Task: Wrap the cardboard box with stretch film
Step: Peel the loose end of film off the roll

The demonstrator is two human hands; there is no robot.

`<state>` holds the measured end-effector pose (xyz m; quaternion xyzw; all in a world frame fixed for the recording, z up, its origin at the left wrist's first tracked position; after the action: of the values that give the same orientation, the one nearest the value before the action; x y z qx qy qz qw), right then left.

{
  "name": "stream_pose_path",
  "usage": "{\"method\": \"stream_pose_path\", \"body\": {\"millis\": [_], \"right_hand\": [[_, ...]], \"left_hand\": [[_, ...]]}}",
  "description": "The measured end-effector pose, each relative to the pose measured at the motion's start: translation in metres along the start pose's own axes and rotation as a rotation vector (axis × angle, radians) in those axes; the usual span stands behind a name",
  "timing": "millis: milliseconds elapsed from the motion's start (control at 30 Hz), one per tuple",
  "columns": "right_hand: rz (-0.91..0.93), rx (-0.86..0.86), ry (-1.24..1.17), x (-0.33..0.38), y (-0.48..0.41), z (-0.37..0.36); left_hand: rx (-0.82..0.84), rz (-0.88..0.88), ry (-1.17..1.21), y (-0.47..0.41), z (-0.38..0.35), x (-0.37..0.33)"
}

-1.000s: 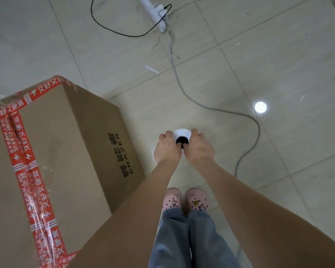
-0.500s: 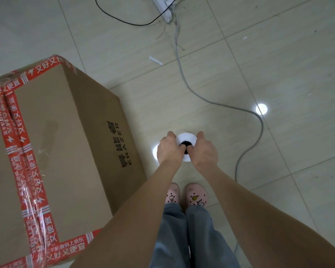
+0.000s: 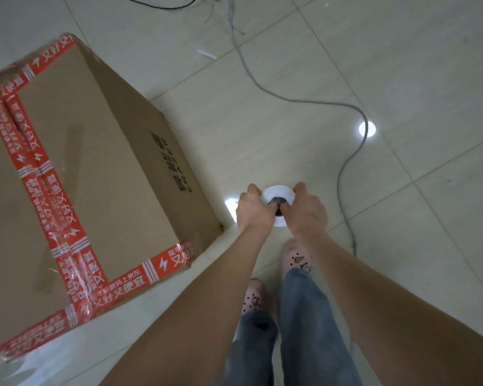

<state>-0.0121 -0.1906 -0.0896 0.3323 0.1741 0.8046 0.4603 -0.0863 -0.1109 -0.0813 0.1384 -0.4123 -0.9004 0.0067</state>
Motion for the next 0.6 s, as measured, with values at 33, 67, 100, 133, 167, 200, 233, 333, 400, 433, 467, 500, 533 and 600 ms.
{"method": "stream_pose_path", "body": {"millis": [33,67,100,133,167,200,233,333,400,433,467,500,533,600], "right_hand": [[-0.005,-0.01,0.01,-0.005,0.008,-0.004],[-0.004,-0.019,0.02,-0.01,0.014,-0.008],[0.003,-0.021,0.03,-0.015,0.02,-0.012],[0.009,-0.019,0.042,-0.02,0.024,-0.015],[0.012,-0.012,0.055,-0.025,0.028,-0.019],[0.012,-0.004,0.065,-0.029,0.032,-0.024],[0.013,0.003,0.07,-0.034,0.035,-0.029],[0.043,-0.008,0.06,-0.048,0.043,-0.044],[0.062,-0.033,0.034,-0.059,0.047,-0.049],[0.062,-0.047,0.012,-0.064,0.05,-0.05],[0.057,-0.061,-0.01,-0.068,0.052,-0.05],[0.047,-0.076,-0.039,-0.072,0.054,-0.05],[0.03,-0.09,-0.075,-0.075,0.055,-0.05],[-0.024,-0.1,-0.18,-0.08,0.058,-0.052]], "left_hand": [[0.001,0.013,0.002,0.004,-0.005,0.007],[-0.001,0.021,0.0,0.008,-0.011,0.013],[-0.001,0.029,-0.003,0.011,-0.016,0.019],[-0.002,0.042,0.001,0.014,-0.021,0.024],[-0.005,0.057,0.009,0.016,-0.027,0.03],[-0.005,0.072,0.016,0.018,-0.032,0.036],[-0.001,0.087,0.024,0.019,-0.038,0.043],[-0.003,0.107,0.061,0.026,-0.053,0.058],[-0.019,0.082,0.058,0.031,-0.061,0.063],[-0.024,0.073,0.05,0.033,-0.065,0.063],[-0.024,0.067,0.053,0.035,-0.068,0.064],[-0.014,0.066,0.075,0.035,-0.072,0.064],[-0.001,0.068,0.108,0.035,-0.076,0.064],[0.021,0.091,0.187,0.037,-0.082,0.065]]}}
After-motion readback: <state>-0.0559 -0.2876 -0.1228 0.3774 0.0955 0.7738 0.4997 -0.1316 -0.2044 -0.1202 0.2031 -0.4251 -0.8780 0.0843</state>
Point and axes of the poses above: each hand's wrist, its own y-axis away from the middle knuckle, its own z-axis out of the back of the hand, x = y × z, the point moved 3 cm from there along -y, towards the middle knuckle, and after that the axes turned 12 degrees about z, right-handed, at the moved point
